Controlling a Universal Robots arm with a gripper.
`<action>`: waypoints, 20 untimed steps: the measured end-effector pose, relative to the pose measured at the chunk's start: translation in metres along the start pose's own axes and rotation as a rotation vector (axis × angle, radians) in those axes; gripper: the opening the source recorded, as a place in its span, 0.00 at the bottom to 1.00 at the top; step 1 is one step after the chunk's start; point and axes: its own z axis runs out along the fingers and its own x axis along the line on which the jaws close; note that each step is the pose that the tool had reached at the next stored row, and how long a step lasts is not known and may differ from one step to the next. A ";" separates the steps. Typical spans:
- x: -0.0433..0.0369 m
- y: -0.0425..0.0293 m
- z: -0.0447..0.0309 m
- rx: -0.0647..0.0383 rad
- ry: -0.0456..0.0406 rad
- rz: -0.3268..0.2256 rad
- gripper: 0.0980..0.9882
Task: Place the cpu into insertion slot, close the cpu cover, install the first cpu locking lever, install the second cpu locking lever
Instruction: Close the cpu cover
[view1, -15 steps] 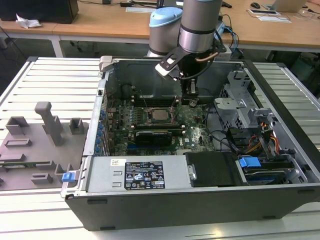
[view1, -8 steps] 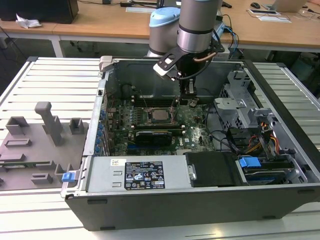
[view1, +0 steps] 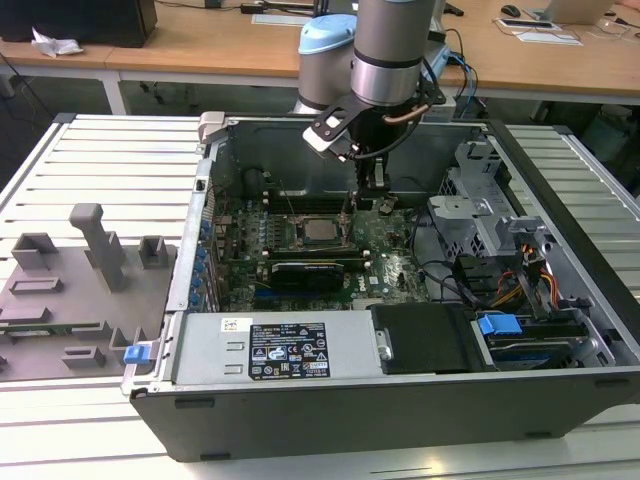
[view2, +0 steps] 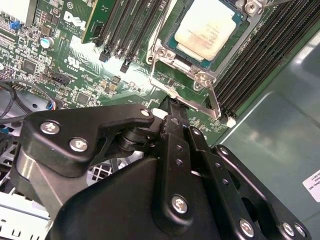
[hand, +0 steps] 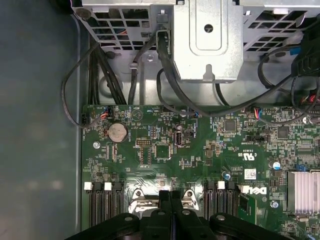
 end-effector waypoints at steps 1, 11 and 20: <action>0.0000 -0.0005 0.0000 0.000 0.0000 0.000 0.01; 0.0000 -0.0033 -0.0001 0.000 0.0000 0.000 0.01; 0.0000 -0.0055 -0.0002 0.000 0.0000 0.000 0.01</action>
